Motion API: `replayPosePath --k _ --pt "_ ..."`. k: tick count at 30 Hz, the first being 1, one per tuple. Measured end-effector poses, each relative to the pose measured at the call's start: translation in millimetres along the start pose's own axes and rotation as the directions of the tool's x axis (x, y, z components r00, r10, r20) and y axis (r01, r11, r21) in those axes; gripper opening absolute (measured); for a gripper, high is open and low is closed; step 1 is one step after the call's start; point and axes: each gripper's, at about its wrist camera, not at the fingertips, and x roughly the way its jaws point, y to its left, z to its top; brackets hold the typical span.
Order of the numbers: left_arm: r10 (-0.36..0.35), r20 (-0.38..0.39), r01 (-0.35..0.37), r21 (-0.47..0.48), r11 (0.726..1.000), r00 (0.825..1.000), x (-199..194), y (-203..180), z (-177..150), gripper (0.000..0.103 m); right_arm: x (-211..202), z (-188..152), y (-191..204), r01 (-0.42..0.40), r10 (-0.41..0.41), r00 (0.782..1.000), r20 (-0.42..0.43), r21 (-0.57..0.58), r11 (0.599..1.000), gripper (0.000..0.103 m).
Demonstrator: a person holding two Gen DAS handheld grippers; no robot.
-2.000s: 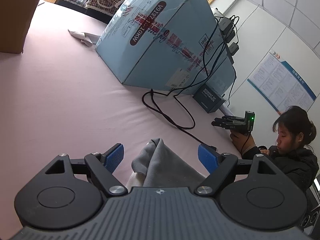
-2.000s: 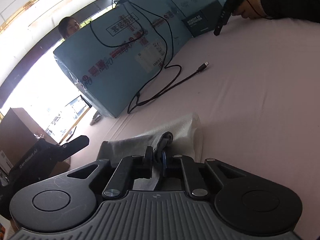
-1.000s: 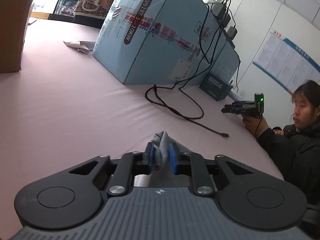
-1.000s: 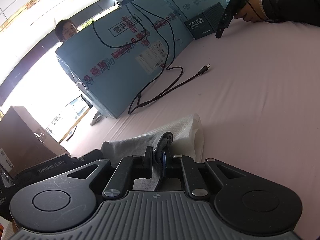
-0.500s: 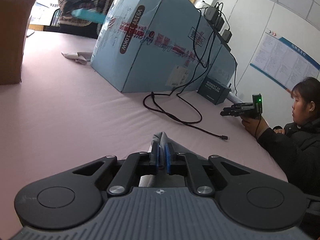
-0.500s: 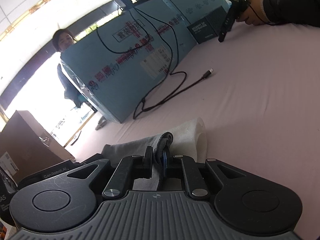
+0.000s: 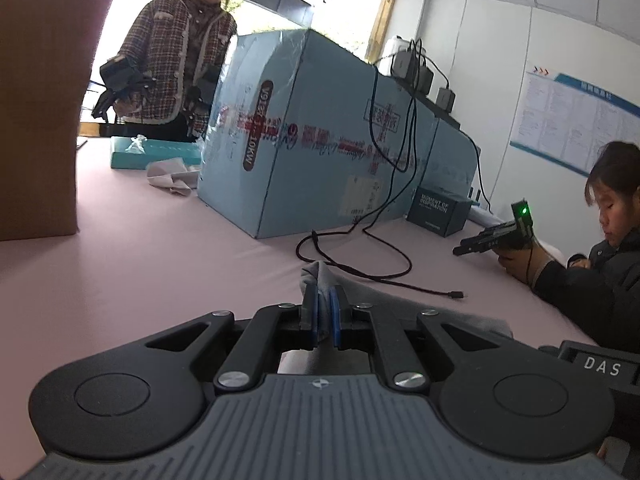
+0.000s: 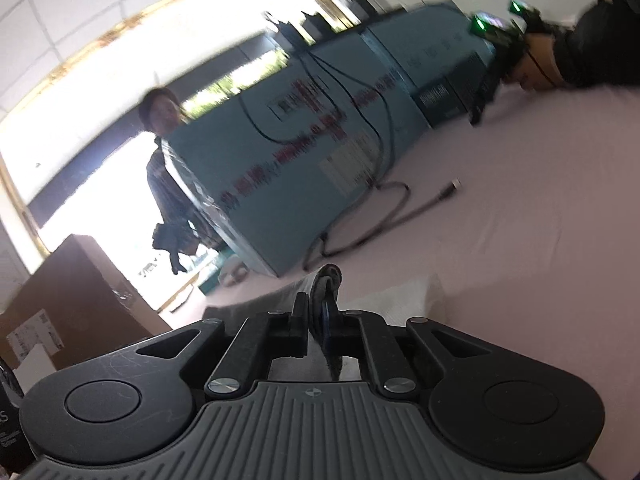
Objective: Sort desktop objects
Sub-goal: 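Close the left gripper on the grey cloth edge, then lift the grey cloth with the left gripper and carry it to the white foam box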
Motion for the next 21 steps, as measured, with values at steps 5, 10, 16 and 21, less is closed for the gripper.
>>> replayPosePath --k 5,10,16,21 --pt "0.016 0.041 -0.017 0.003 1.0 0.999 -40.9 -1.5 2.9 0.006 -17.6 1.9 17.1 -0.096 0.096 0.995 0.015 0.017 0.995 0.005" --pt "0.062 0.106 -0.061 -0.009 0.998 0.992 -93.6 9.7 13.2 0.006 -33.3 4.0 49.6 -0.201 0.201 0.979 0.033 -0.003 0.98 0.005" --pt "0.165 0.194 -0.163 -0.029 0.986 0.967 -164.3 28.3 23.6 0.006 -43.8 -5.7 98.3 -0.34 0.34 0.94 0.009 -0.036 0.94 0.005" --pt "0.255 0.255 -0.247 -0.06 0.967 0.933 -222.0 46.4 26.0 0.006 -42.0 -19.7 140.9 -0.449 0.448 0.893 -0.04 -0.046 0.892 0.005"
